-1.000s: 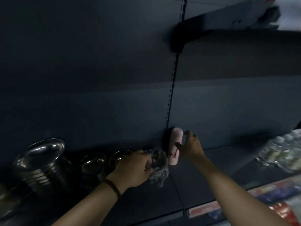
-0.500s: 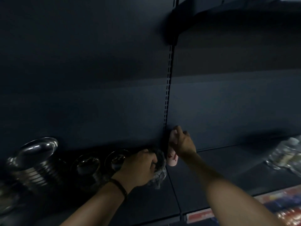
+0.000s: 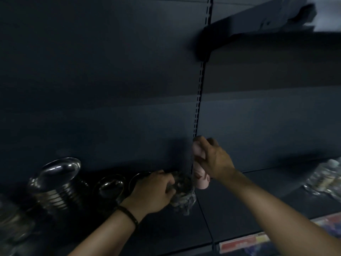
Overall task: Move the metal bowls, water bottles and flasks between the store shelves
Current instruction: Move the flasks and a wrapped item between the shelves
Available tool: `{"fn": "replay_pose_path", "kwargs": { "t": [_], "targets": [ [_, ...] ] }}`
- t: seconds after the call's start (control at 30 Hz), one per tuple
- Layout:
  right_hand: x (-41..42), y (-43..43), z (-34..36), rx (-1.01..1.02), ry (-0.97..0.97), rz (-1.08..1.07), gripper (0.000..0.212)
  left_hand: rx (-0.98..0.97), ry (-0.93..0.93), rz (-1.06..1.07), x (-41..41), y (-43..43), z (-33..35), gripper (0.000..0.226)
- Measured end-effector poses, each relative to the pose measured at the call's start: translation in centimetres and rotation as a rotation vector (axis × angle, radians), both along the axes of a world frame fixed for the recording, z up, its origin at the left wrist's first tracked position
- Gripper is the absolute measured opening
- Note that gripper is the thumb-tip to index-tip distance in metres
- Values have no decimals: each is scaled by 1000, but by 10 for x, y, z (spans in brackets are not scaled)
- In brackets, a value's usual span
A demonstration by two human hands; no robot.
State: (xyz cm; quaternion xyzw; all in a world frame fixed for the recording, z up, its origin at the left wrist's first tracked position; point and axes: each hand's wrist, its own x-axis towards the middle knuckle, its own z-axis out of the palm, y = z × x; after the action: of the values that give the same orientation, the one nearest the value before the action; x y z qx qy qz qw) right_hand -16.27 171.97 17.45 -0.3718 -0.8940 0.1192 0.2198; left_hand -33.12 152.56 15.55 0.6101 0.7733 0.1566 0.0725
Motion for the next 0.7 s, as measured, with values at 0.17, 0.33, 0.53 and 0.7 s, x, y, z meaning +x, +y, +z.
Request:
{"fn": "replay_pose_path", "kwargs": {
  "t": [0.17,0.33,0.53,0.7],
  "targets": [
    [-24,-50,60,-6,161,131,60,53,-27,41,-29,-38,15,28],
    [-79,-107,88,-130,283,293,59,46,-78,129,-72,-94,33,32],
    [-176,-193,108,-274,344,506,62,60,-152,292,-140,-194,52,34],
    [-260,-276,112,-320,359,657,60,100,-205,405,-196,-291,62,55]
  ]
}}
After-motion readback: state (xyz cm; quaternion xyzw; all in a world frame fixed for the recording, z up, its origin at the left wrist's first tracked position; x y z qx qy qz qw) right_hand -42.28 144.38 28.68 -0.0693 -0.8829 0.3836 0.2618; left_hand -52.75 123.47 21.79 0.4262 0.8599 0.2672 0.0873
